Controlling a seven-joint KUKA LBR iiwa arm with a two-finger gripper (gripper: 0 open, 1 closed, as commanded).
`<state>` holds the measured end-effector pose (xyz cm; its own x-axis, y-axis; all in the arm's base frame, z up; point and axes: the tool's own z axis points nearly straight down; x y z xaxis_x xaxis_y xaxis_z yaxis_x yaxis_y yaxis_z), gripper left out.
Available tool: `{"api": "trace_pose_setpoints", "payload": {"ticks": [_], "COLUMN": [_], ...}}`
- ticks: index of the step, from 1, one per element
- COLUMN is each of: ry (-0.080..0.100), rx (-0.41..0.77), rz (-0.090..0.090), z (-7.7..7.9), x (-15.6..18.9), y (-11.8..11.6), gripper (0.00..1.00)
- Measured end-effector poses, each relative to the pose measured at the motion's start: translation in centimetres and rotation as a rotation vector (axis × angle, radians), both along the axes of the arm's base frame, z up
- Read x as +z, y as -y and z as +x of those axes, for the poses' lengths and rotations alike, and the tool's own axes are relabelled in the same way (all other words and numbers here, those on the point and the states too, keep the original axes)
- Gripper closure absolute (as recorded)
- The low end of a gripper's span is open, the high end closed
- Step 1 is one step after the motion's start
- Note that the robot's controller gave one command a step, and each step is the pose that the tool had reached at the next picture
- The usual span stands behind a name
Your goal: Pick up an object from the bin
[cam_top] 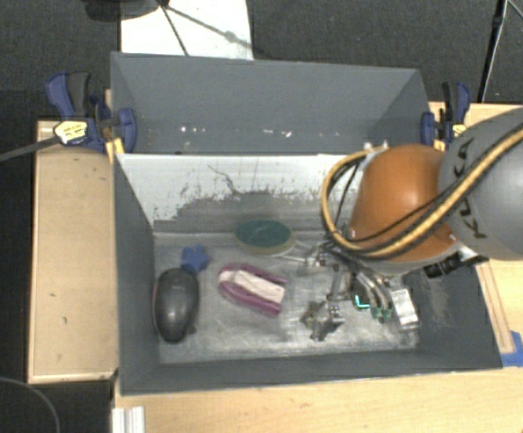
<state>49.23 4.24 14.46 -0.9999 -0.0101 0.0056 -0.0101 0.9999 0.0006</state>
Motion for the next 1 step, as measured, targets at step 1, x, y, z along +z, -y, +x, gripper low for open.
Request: {"api": "trace_pose_setpoints", "payload": {"ticks": [1], "ry": [0.005], "rx": [0.007], "rz": [0.001], "z": [0.3], "x": [-0.82], "y": [-2.31], "gripper": [0.0]}}
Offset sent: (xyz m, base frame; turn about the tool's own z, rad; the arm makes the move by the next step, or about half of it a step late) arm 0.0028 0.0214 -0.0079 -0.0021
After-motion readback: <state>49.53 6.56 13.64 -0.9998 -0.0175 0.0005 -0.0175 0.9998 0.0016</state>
